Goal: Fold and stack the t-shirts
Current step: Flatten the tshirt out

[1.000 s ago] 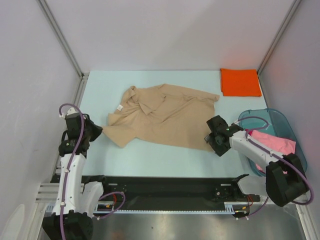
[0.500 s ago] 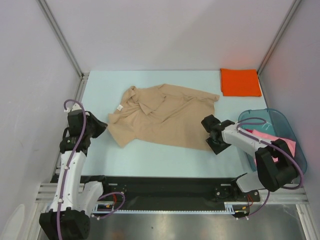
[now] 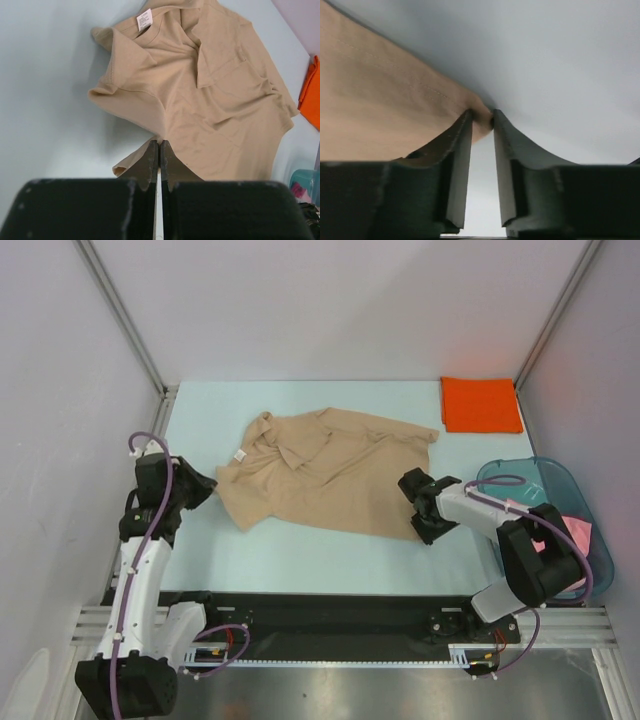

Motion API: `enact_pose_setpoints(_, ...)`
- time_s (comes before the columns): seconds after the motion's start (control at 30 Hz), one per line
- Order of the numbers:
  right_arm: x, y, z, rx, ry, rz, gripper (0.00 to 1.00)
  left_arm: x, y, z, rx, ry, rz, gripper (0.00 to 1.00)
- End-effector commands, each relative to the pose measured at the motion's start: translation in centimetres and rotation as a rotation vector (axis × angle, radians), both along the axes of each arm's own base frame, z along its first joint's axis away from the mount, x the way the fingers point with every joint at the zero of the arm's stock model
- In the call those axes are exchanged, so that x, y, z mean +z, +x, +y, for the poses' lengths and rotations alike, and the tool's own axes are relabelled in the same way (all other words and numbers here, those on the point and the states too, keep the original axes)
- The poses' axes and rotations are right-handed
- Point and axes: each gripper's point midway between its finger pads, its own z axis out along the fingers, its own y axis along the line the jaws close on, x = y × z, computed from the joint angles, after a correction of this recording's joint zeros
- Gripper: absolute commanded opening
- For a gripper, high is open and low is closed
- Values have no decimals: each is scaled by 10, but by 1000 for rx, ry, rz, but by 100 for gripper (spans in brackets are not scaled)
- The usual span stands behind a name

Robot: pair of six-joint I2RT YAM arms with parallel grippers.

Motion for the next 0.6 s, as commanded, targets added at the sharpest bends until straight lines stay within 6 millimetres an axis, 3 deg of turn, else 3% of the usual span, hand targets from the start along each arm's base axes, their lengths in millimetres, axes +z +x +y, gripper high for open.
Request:
enact_pose_setpoints(0.0,-16,2,6,-36,31,5,27,30,7,-5,-27,1,-88,0)
enact_pose_setpoints(0.1,-12,8,0,-20,21,-23,1,45,9,-5,-47,24,-146,0)
enact_pose_setpoints(0.17,0,20,-2,33,2,-63,0,59,11,-6,-63,37,-206,0)
enact_pose_setpoints(0.23,24,45,-3,80,-14,-170,0,79,13,-8,-79,46,-275,0)
enact_pose_setpoints(0.37,103,98,-3,197,-82,-411,0,133,24,-10,-116,90,-438,0)
enact_pose_setpoints(0.4,134,116,1,254,-103,-495,0,154,28,-11,-131,112,-498,0)
enact_pose_setpoints(0.47,185,133,-5,289,-144,-635,0,184,34,-11,-160,174,-588,0)
enact_pose_setpoints(0.5,224,147,-4,331,-181,-742,0,209,33,-12,-166,189,-647,0)
enact_pose_setpoints(0.53,246,151,-10,328,-218,-801,0,219,37,-13,-179,197,-670,0)
enact_pose_setpoints(0.57,274,152,-15,325,-236,-876,0,251,33,-20,-214,206,-761,0)
